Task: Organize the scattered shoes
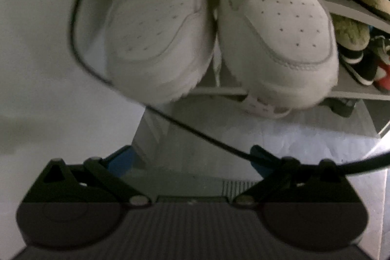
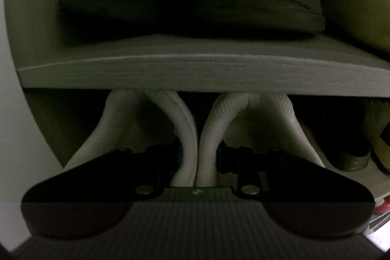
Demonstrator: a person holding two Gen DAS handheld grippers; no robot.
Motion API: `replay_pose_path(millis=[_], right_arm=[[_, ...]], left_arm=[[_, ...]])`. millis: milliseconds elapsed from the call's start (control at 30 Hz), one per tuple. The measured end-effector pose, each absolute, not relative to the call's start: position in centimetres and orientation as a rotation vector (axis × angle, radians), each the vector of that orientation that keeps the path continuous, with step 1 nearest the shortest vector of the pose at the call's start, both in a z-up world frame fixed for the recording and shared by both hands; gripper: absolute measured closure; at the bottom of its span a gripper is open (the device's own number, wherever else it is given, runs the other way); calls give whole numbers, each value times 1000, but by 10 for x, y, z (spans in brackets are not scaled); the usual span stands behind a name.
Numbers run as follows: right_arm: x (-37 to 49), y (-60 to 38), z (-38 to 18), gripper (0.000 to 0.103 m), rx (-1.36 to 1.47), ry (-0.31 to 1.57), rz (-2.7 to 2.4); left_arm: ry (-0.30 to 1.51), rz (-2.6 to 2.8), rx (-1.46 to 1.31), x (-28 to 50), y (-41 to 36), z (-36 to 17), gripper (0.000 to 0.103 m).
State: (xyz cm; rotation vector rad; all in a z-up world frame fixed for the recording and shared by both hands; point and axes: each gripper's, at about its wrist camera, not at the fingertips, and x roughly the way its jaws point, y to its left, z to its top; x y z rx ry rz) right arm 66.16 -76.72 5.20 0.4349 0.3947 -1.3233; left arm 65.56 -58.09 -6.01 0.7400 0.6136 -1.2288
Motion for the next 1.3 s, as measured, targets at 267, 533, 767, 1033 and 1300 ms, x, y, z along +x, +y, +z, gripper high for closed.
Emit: replay_pose_path(millis=[267, 533, 767, 1033, 1300], right_arm=[[664, -801, 53, 65, 510, 482, -1303], [659, -812, 55, 20, 530, 484, -1269], [648, -805, 60, 16, 500, 458, -1229], [611, -783, 61, 16, 446, 337, -1167], [574, -740, 63, 16, 287, 304, -1098]], left_arm=[[583, -1237, 685, 640, -591, -47, 1], [590, -1228, 681, 635, -578, -43, 1], [574, -1224, 680, 629, -561, -40, 2], [519, -1228, 665, 619, -540, -36, 1], [454, -1254, 698, 607, -520, -39, 1]])
